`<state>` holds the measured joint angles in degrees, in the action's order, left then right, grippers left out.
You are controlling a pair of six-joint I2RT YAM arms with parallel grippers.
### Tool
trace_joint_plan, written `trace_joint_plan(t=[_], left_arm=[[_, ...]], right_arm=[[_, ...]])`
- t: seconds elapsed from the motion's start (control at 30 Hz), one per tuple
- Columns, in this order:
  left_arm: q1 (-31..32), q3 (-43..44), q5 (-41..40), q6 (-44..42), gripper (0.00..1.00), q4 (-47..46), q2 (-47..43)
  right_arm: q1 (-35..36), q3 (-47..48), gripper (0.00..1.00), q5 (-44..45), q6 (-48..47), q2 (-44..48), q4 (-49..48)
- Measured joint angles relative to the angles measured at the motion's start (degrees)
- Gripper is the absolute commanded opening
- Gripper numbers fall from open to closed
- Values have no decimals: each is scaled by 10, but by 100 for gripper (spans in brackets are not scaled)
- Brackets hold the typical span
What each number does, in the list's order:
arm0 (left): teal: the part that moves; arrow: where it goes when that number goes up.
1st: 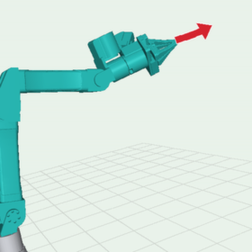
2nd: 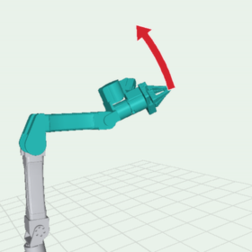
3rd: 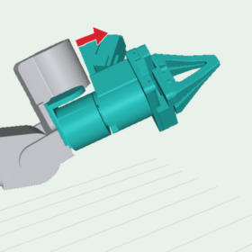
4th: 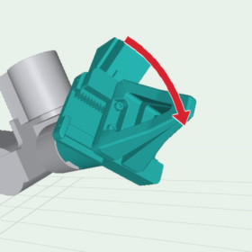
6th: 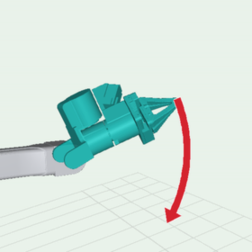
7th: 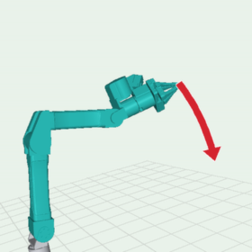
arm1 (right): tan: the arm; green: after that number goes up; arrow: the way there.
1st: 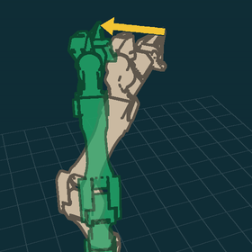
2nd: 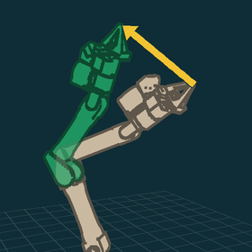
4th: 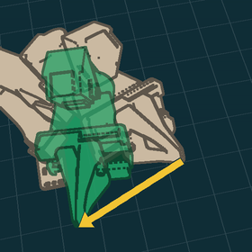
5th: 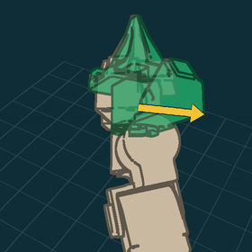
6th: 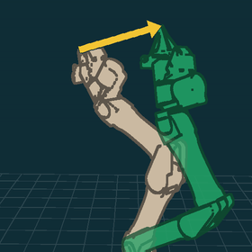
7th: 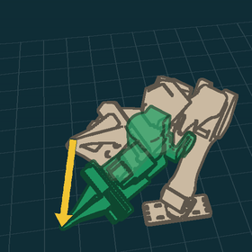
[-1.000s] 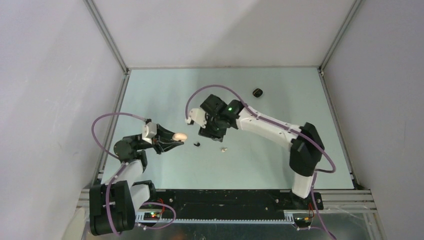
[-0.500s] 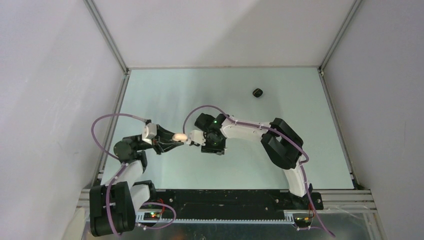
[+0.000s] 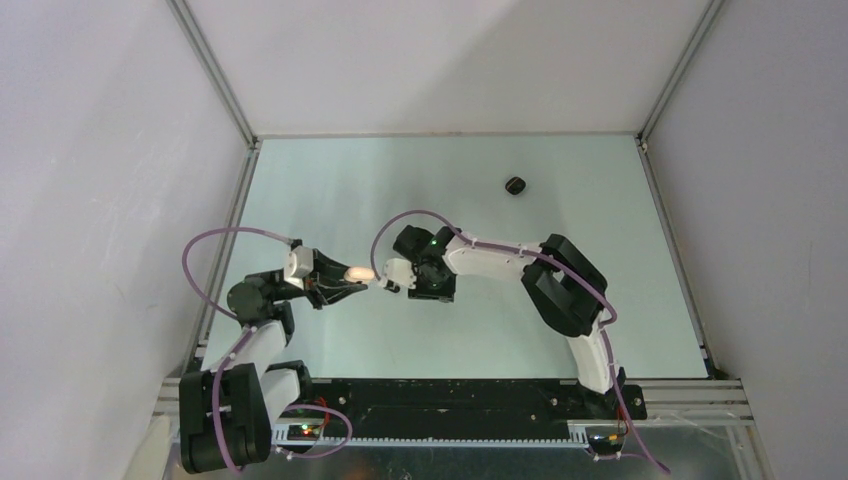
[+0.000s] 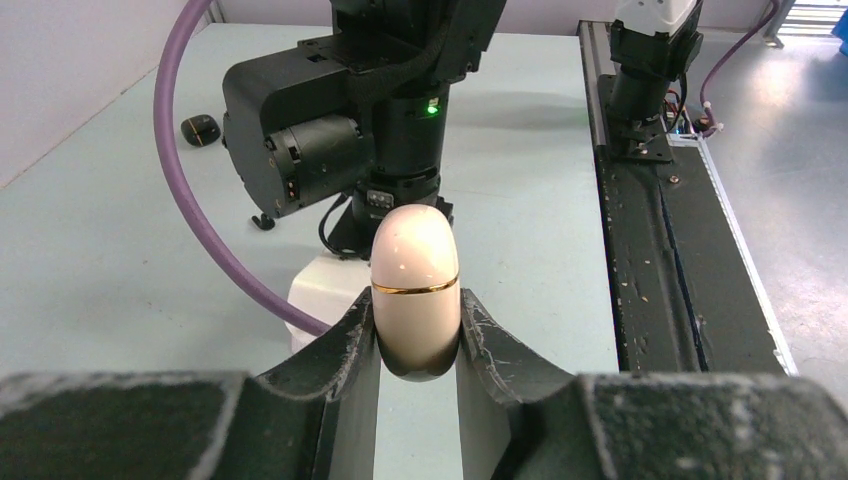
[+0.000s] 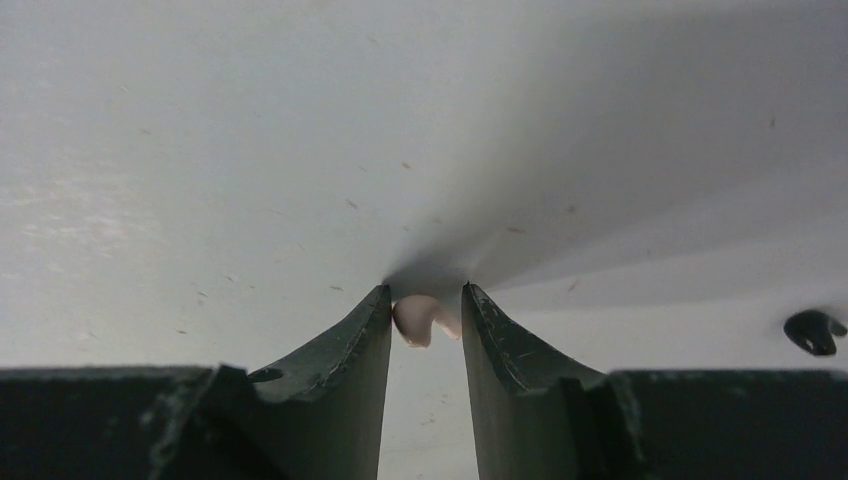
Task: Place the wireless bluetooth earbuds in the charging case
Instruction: Adjust the earbud at the center of the board.
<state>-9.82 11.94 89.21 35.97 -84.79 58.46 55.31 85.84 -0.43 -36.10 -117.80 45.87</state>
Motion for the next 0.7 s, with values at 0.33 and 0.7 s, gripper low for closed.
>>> trace_joint_plan(t=[0.33,0.7], left_arm=[[-1,0,0,0,0,0,-3],[-1,-4,-2,-6,0,0,-10]], right_arm=[[-59,-25,31,35,0,14,-8],[-134,9,31,57,48,-7,-12]])
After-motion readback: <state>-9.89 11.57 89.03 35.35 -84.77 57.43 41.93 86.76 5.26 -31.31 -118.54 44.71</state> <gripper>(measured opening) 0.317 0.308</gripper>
